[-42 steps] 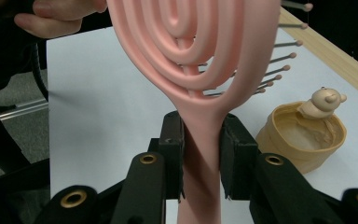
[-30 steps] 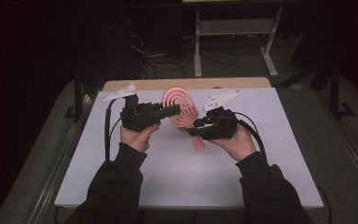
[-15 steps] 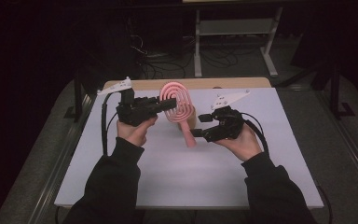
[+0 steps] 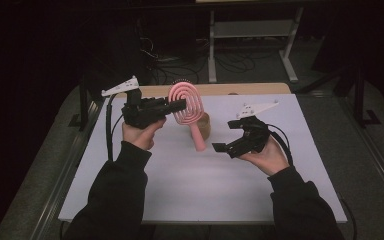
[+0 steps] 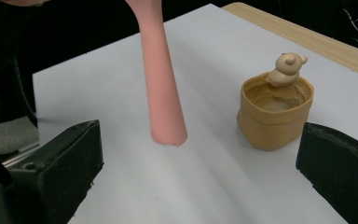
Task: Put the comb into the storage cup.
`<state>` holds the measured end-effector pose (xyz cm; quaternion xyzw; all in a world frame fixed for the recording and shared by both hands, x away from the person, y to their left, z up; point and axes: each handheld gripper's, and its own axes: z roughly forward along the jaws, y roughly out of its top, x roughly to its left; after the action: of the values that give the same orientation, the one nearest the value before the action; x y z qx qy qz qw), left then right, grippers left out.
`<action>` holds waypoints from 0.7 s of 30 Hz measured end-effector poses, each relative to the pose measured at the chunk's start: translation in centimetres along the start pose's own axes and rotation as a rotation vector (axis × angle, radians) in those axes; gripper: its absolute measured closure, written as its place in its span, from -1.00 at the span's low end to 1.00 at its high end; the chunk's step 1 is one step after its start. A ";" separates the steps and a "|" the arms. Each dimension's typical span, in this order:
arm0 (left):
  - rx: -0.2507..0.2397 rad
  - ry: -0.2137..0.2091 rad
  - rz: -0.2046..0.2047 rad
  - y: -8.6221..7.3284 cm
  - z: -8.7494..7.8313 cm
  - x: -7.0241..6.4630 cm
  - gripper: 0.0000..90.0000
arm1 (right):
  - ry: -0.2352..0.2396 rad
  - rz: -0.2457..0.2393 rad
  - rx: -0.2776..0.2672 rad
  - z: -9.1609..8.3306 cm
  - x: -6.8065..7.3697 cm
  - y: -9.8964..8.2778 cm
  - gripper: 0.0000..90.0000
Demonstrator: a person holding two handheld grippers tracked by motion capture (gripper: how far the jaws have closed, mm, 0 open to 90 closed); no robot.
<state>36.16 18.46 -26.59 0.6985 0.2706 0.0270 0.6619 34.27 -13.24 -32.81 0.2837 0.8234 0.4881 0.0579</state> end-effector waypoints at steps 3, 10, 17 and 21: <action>-0.006 0.005 0.005 0.2 0.0 0.2 0.43 | -0.002 0.002 -0.016 -0.6 -0.2 -0.6 -1.00; -0.017 0.015 0.018 0.4 0.0 0.4 0.43 | -0.016 0.040 -0.050 -1.7 -1.0 -2.5 -1.00; -0.017 0.026 0.031 0.8 0.0 0.8 0.43 | -0.022 0.055 -0.060 -2.3 -1.4 -4.0 -1.00; -0.017 0.028 0.040 1.2 -0.1 0.9 0.43 | -0.030 0.067 -0.067 -2.7 -1.7 -4.7 -1.00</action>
<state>37.33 18.93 -25.78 0.6976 0.2657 0.0522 0.6633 32.77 -17.92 -35.71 0.3161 0.7956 0.5130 0.0633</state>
